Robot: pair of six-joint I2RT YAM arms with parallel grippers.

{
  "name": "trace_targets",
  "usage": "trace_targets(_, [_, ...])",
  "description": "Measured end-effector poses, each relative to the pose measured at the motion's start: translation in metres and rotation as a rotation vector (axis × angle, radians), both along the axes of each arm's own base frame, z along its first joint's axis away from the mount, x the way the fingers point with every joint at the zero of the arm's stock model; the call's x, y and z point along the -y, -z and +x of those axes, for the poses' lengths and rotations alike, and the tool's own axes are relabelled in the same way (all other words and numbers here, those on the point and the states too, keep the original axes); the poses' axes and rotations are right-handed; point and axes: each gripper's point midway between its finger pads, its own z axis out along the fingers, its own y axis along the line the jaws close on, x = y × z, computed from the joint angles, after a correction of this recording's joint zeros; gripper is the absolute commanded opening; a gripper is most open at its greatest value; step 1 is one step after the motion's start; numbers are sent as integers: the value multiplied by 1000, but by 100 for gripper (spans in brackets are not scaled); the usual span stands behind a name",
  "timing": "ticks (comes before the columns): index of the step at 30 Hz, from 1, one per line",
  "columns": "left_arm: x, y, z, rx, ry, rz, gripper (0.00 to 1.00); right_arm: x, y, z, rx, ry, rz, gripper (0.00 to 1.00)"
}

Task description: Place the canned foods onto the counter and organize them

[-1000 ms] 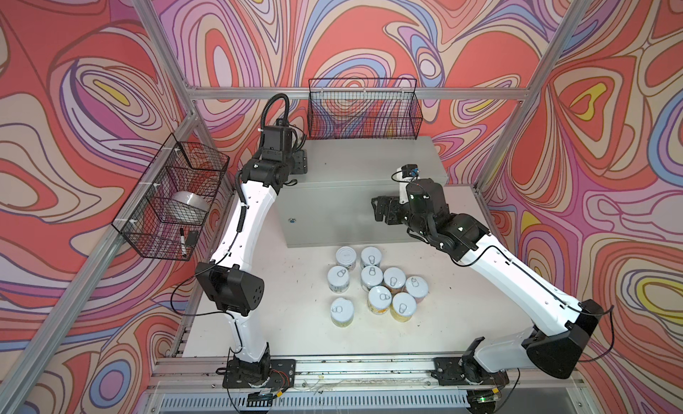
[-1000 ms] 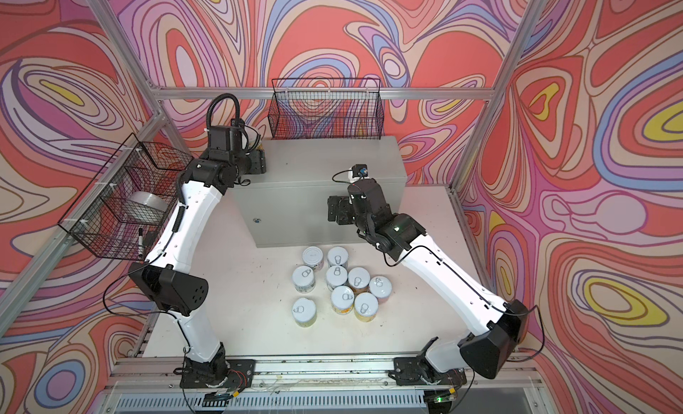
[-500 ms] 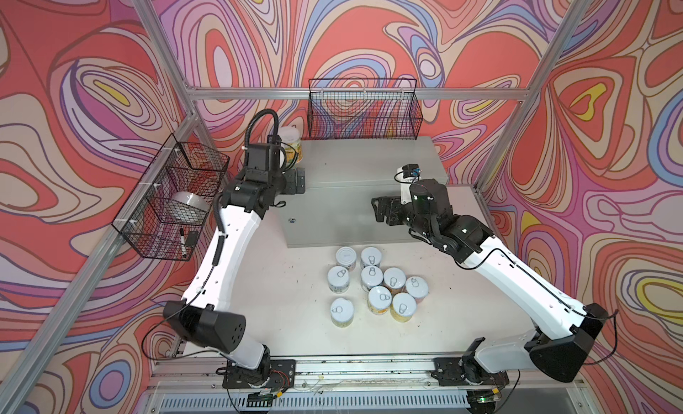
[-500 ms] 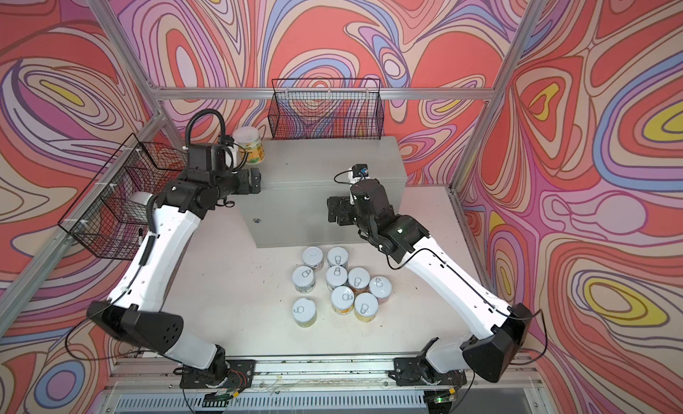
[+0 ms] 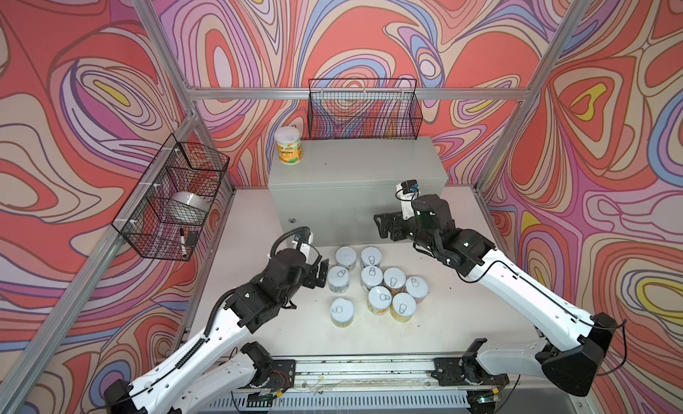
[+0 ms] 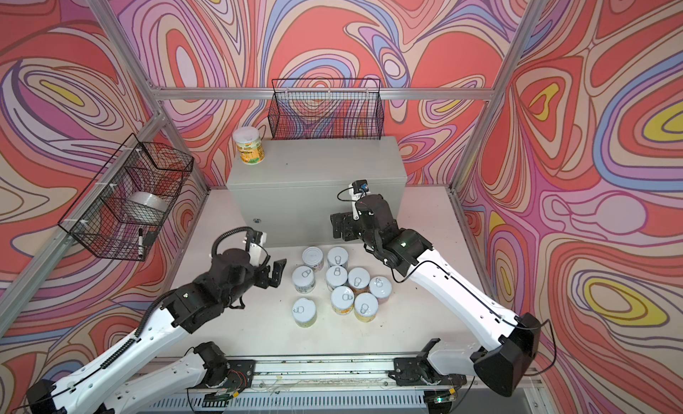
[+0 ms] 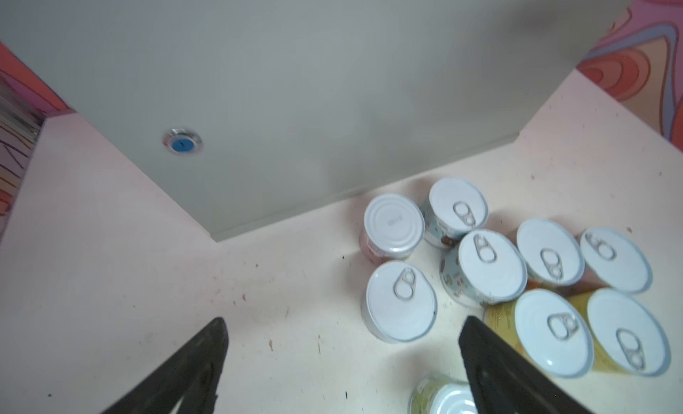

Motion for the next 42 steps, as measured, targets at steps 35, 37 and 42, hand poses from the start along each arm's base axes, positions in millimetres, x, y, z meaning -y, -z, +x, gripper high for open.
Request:
trace_targets(35, [64,161,-96,44,290,26,100,-19,40,-1,-66,-73,15,98])
trace_targets(37, [60,166,-91,41,263,20,100,-19,44,0,-74,-71,8,98])
trace_targets(42, [59,172,-78,24,216,-17,100,-20,50,2,-85,-68,-1,98])
